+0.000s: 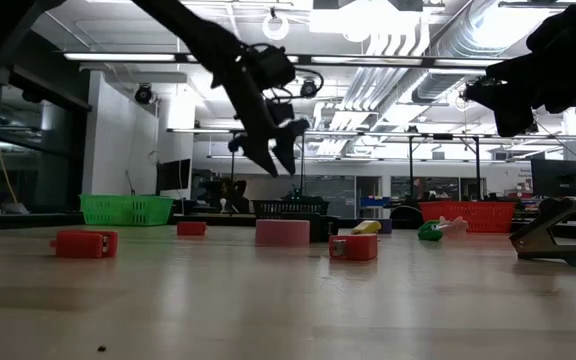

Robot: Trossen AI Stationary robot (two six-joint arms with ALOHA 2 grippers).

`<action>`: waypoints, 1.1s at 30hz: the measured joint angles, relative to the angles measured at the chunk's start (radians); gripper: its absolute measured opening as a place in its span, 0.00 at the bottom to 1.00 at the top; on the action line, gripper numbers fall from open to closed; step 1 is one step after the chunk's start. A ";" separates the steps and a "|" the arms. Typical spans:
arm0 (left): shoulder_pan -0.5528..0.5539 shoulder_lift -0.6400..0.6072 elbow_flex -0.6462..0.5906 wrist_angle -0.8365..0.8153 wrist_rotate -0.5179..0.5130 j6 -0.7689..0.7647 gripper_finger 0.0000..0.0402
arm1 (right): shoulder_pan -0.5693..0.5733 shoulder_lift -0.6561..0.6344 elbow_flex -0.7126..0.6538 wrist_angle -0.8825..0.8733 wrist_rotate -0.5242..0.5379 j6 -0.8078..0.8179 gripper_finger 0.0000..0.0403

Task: Pick and place Stapler, Stapler remover, tape
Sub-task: Put the pink tape in the green bin

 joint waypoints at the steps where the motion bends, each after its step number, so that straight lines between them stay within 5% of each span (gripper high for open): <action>1: -0.002 -0.006 0.016 -0.043 0.027 0.024 0.57 | 0.000 0.000 0.000 0.000 0.000 0.000 0.49; 7: -0.064 -0.026 0.075 -0.327 0.188 0.207 0.57 | 0.000 0.000 0.000 0.002 0.000 0.000 0.49; 13: -0.169 -0.026 0.078 -0.498 0.180 0.292 0.57 | 0.000 0.000 0.000 0.003 0.000 0.000 0.49; 33: -0.453 -0.022 0.061 -0.479 0.045 -0.158 0.57 | 0.000 0.000 0.000 0.003 0.000 0.000 0.49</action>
